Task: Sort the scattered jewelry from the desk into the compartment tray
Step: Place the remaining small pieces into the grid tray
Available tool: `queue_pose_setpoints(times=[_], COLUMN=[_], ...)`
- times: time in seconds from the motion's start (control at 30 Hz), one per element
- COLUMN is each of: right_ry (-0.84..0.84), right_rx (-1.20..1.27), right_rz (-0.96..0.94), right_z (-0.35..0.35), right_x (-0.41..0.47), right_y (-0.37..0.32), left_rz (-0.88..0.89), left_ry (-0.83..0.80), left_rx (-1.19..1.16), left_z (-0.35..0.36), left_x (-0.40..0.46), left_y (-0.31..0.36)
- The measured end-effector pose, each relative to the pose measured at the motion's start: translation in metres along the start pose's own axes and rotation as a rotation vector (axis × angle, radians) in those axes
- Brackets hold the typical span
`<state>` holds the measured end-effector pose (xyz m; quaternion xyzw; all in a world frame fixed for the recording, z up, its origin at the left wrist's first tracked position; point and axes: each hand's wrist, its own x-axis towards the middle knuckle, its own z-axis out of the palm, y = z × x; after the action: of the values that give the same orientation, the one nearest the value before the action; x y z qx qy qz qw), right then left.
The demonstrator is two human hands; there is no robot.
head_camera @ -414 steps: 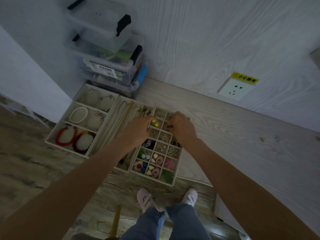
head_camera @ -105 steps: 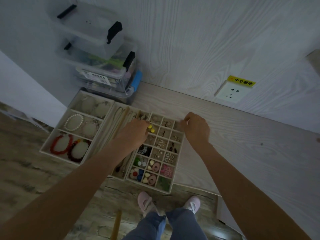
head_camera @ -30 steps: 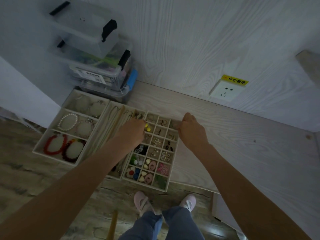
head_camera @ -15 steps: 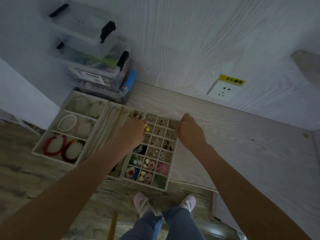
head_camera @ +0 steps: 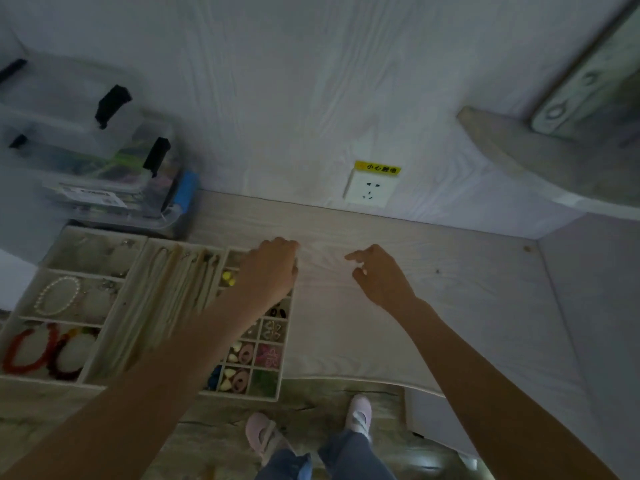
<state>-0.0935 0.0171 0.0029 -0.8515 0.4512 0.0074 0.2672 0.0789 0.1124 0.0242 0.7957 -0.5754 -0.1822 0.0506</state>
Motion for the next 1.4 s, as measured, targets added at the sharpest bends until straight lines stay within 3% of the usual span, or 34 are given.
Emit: queue_pose_setpoints(times=[0.2,0.4,0.6,0.7,0.77,0.97,1.2,1.3,1.4], right_ry=[0.122,0.221,0.206,0.150,0.238,0.688,0.699,0.667,0.657], right_rx=[0.011,0.072,-0.070,-0.180,-0.192,-0.100,0.102,0.235,0.239], right_rz=[0.228,0.489,0.459,0.396,0.339,0.277,0.288,0.335,0.267], right_z=[-0.049,-0.098,-0.111,-0.102,-0.098,-0.086,-0.077,-0.077,-0.076], right_x=[-0.027,-0.050,-0.027,-0.010,-0.002,0.008,0.000,-0.006,-0.009], right_y=[0.099,0.220,0.312,0.343,0.348,0.357,0.354,0.349,0.346], left_rz=[0.170,0.360,0.413,0.359,0.345,0.388,0.436,0.425,0.409], left_ry=[-0.133,-0.275,-0.343,-0.367,-0.286,-0.096,-0.043,0.028,0.073], left_rx=[0.080,-0.075,-0.319,-0.576,-0.696,-0.526,-0.379,-0.445,-0.482], left_z=[0.006,0.049,0.112,0.140,0.151,0.167,0.179,0.177,0.176], left_x=[0.051,0.108,0.159,0.178,0.185,0.190,0.185,0.182,0.180], left_y=[0.112,0.249,0.339,0.371,0.383,0.391,0.376,0.376,0.372])
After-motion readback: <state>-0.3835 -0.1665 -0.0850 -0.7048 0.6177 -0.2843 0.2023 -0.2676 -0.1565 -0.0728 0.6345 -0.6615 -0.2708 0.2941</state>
